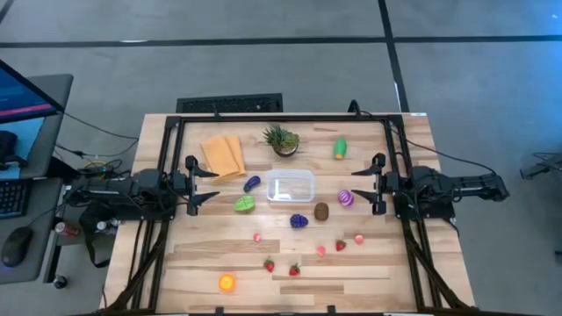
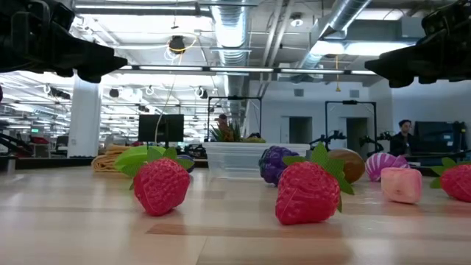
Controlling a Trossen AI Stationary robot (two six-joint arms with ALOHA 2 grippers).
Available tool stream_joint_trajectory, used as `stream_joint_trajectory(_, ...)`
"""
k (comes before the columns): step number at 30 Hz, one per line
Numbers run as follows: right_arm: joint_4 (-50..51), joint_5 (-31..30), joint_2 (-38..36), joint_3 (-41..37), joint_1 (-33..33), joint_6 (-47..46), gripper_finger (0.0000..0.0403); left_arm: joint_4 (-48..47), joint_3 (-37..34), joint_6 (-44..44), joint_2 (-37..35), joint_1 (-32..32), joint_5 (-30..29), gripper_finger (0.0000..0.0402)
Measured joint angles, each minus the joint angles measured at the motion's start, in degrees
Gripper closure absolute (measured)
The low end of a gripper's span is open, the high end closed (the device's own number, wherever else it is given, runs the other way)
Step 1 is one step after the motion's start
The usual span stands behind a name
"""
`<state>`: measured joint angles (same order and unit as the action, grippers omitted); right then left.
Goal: Pick and placing Produce into tupperware
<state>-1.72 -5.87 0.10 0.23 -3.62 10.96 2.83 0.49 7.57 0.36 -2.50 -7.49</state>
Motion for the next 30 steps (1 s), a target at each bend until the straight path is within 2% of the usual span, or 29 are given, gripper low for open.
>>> stream_joint_trajectory(4, -0.01, 0.01, 0.01, 0.00, 0.00, 0.04, 0.0159, 0.13, -0.01, 0.26, 0.00, 0.02, 0.00, 0.0146)
stream_joint_trajectory(10, -0.03, 0.02, 0.00, 0.01, 0.00, 0.01, 0.0159, 1.96, -0.02, -12.06, 0.00, 0.00, -0.04, 0.0146)
stream_joint_trajectory(14, -1.85, 0.00, 0.02, 0.00, 0.00, 0.00, 0.0159, 2.01, 0.00, -15.37, 0.00, 0.01, -0.04, 0.0146)
stream_joint_trajectory(17, -4.17, 0.02, 0.01, 0.00, 0.00, -0.72, 0.0159, 2.02, -0.01, -15.51, 0.00, 0.02, -0.04, 0.0146)
stream_joint_trajectory(21, -5.05, 0.02, 0.00, 0.00, -0.04, -10.57, 0.0159, 1.99, 0.00, -15.50, 0.00, 0.00, -0.56, 0.0146)
stream_joint_trajectory(23, -5.05, -0.02, 0.00, 0.00, -0.04, -14.02, 0.0159, 1.96, 0.00, -15.50, 0.00, 0.00, -2.83, 0.0146)
stream_joint_trajectory(25, -4.91, -0.02, 0.00, 0.02, 0.16, -14.13, 0.0159, 1.42, -0.01, -14.69, 0.00, 0.00, -5.89, 0.0146)
stream_joint_trajectory(30, -4.53, -0.20, 0.00, 0.00, 0.92, -11.02, 0.0159, 1.14, 0.20, -6.44, 0.02, 0.00, -11.38, 0.0146)
